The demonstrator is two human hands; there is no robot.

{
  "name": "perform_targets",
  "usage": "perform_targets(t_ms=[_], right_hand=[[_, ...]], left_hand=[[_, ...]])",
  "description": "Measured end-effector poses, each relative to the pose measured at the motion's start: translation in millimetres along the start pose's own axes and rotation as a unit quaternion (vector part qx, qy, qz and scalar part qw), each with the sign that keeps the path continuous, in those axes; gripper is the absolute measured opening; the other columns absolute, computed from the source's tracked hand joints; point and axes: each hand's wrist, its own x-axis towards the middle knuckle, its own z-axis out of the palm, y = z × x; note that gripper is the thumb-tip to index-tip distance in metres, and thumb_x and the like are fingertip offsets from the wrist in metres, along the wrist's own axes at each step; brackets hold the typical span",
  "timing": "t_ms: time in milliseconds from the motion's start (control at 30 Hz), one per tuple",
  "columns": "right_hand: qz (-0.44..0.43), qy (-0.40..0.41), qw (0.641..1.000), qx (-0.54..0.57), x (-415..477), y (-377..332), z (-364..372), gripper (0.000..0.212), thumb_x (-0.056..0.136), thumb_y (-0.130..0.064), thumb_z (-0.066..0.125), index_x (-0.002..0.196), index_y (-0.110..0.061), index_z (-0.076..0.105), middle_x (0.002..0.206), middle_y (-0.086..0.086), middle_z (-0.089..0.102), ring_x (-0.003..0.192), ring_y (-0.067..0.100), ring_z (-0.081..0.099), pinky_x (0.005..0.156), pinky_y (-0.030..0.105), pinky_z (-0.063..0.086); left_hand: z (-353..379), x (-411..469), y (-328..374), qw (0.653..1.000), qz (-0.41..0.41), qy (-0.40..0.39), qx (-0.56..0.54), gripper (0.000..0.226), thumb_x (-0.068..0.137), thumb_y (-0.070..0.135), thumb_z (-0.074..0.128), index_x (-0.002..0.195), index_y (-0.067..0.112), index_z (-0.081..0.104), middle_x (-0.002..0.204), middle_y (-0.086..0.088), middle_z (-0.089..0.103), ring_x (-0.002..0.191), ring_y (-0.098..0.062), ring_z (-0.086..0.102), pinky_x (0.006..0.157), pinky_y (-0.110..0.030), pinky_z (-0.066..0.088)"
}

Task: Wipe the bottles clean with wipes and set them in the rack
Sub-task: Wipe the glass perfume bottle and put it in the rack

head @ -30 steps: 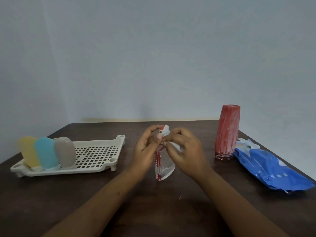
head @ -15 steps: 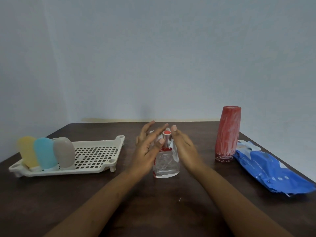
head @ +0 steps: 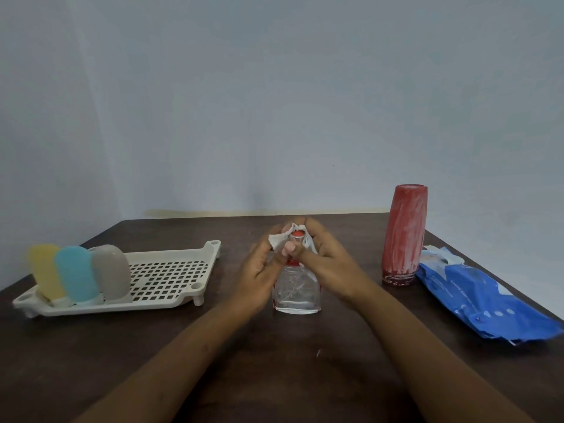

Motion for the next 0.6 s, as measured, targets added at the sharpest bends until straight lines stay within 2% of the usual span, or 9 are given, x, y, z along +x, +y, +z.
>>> perform_targets(t_ms=[67,133,267,433,533,600], right_hand=[[-0.004,-0.003,1.0,0.004,0,-1,0,0.016,0.095,-0.007,0.052,0.111,-0.008,0.053,0.099,0.002,0.063,0.097,0.016,0.061,0.082,0.028,0.051],[-0.011,0.001,1.0,0.009,-1,-1,0,0.019,0.093,-0.001,0.053,0.112,-0.004,0.053,0.1,0.003,0.063,0.096,0.015,0.062,0.08,0.026,0.051],[-0.025,0.044,0.999,-0.005,1,1,3,0.024,0.089,0.0,0.06,0.113,-0.004,0.06,0.112,0.01,0.064,0.102,0.02,0.063,0.079,0.026,0.053],[-0.026,0.071,0.996,-0.049,-1,0,4,0.033,0.087,-0.014,0.066,0.118,-0.023,0.06,0.111,-0.006,0.067,0.103,0.008,0.064,0.081,0.021,0.052],[0.005,0.069,0.996,-0.053,-2,1,-4,0.038,0.091,-0.031,0.056,0.128,-0.022,0.056,0.125,-0.005,0.059,0.115,0.004,0.056,0.096,0.027,0.047],[0.049,0.079,0.995,-0.04,-2,1,-13,0.038,0.093,-0.043,0.052,0.129,-0.031,0.055,0.133,-0.006,0.052,0.12,0.004,0.05,0.103,0.031,0.042]], left_hand=[[1,-1,1,1.0,-0.004,0.002,-0.007,0.036,0.094,0.048,0.049,0.129,0.043,0.051,0.134,0.006,0.056,0.122,-0.004,0.054,0.097,-0.024,0.047],[2,-3,3,1.0,-0.009,-0.002,-0.013,0.042,0.09,0.041,0.046,0.131,0.034,0.049,0.131,0.003,0.058,0.119,-0.004,0.056,0.092,-0.019,0.048],[4,-5,8,1.0,-0.001,0.001,-0.026,0.035,0.091,0.032,0.043,0.125,0.029,0.049,0.116,0.014,0.065,0.112,0.0,0.059,0.085,-0.012,0.046],[4,-4,17,0.998,0.008,-0.008,-0.055,0.042,0.101,0.014,0.035,0.139,0.031,0.033,0.128,0.025,0.05,0.117,0.014,0.05,0.087,-0.007,0.042],[4,-3,16,0.998,0.01,0.004,-0.06,0.04,0.1,0.014,0.037,0.134,0.035,0.036,0.129,0.026,0.049,0.118,0.015,0.048,0.088,-0.007,0.042],[3,-2,14,0.998,0.004,0.008,-0.059,0.041,0.099,0.013,0.041,0.135,0.033,0.04,0.125,0.022,0.057,0.116,0.011,0.052,0.087,-0.01,0.044]])
